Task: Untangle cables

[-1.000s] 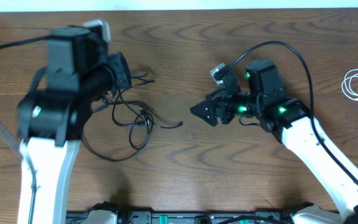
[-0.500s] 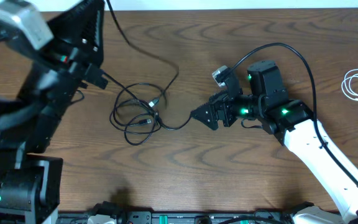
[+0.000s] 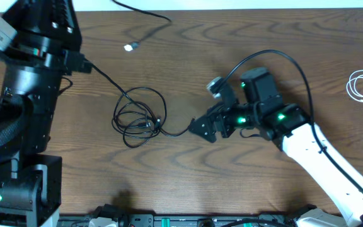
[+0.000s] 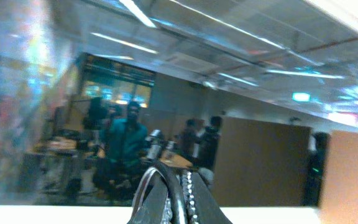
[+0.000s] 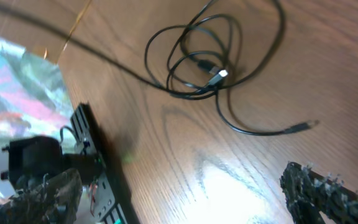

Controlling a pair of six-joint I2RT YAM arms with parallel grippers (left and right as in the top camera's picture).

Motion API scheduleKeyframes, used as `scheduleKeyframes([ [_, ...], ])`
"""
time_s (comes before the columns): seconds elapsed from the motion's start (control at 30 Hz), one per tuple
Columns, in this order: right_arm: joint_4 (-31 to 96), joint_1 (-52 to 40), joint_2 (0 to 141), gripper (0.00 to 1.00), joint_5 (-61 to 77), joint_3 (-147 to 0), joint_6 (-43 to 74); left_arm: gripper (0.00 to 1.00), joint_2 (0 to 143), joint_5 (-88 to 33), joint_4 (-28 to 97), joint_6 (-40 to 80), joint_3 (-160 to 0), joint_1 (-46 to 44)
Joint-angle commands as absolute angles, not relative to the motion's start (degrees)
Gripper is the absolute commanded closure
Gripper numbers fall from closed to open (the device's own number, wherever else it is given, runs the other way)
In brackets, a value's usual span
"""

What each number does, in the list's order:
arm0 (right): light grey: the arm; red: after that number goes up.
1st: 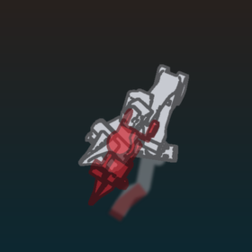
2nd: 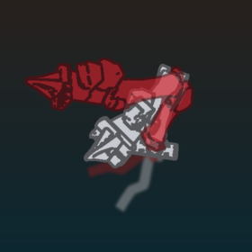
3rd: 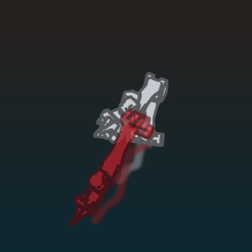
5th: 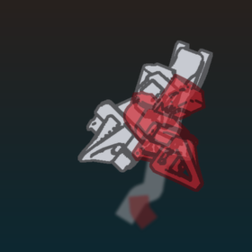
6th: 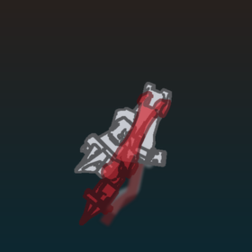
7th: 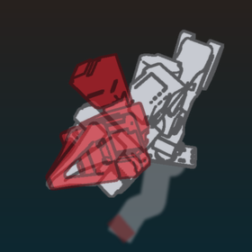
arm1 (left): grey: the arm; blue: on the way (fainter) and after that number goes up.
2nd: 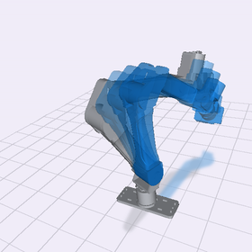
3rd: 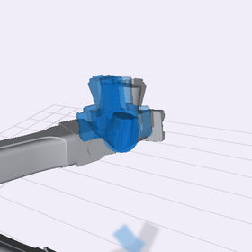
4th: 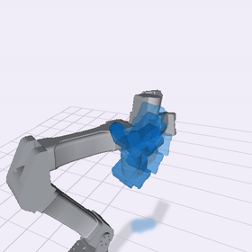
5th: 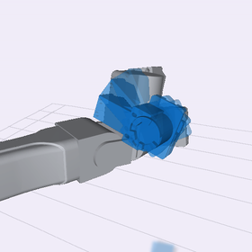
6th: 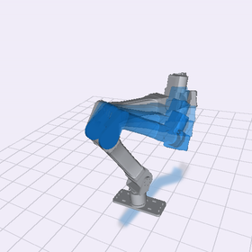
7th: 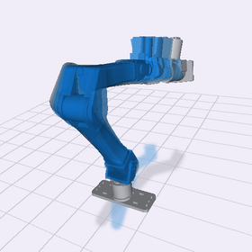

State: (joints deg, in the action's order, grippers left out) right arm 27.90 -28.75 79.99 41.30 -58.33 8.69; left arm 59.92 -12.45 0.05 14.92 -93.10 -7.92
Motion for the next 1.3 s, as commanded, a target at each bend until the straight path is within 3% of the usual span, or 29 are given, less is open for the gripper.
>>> scheduleKeyframes([
  [0.0, 27.86, -32.08, 79.83, 0.01, 36.99, -58.37, 6.96, 0.93, 60.05, -5.43, -0.16, 14.17, -93.67, -7.81],
  [0.3, 24.53, -40.95, 81.01, 0.01, 24.05, -58.35, 7.01, 0.93, 60.18, -2.48, 0.67, 14.04, -93.67, -7.79],
  [0.57, 12.62, -47.57, 90.48, 0.01, 23.44, -58.35, 7.01, 0.93, 60.2, 9.91, 1.85, 12.99, -93.67, -7.79],
  [0.9, -4.54, -50.35, 105.86, 0.03, 15.25, -58.35, 8.71, 0.93, 60.2, 11.46, 5.5, 8.99, -93.67, -7.79],
  [0.97, -6.28, -50.35, 107.72, 0.16, 15.14, -58.35, 9.3, 0.92, 60.2, 11.49, 6.04, 8.91, -93.67, -7.79],
  [1.03, -6.92, -50.35, 108.51, 0.39, 15.14, -58.35, 9.41, 0.93, 60.23, 11.62, 6.79, 8.32, -93.67, -7.79],
  [1.1, -6.94, -50.28, 108.53, 0.72, 15.14, -58.37, 9.41, 0.92, 60.23, 11.7, 7.64, 7.01, -93.67, -7.79],
  [1.17, -6.98, -50.3, 108.07, 0.99, 15.31, -58.37, 9.41, 0.92, 60.23, 12.84, 8.86, 6.85, -93.67, -7.79],
  [1.27, -6.74, -50.24, 105.91, 0.99, 16.03, -58.37, 9.85, 0.92, 60.34, 14.79, 11.29, 6.85, -93.67, -7.79],
])
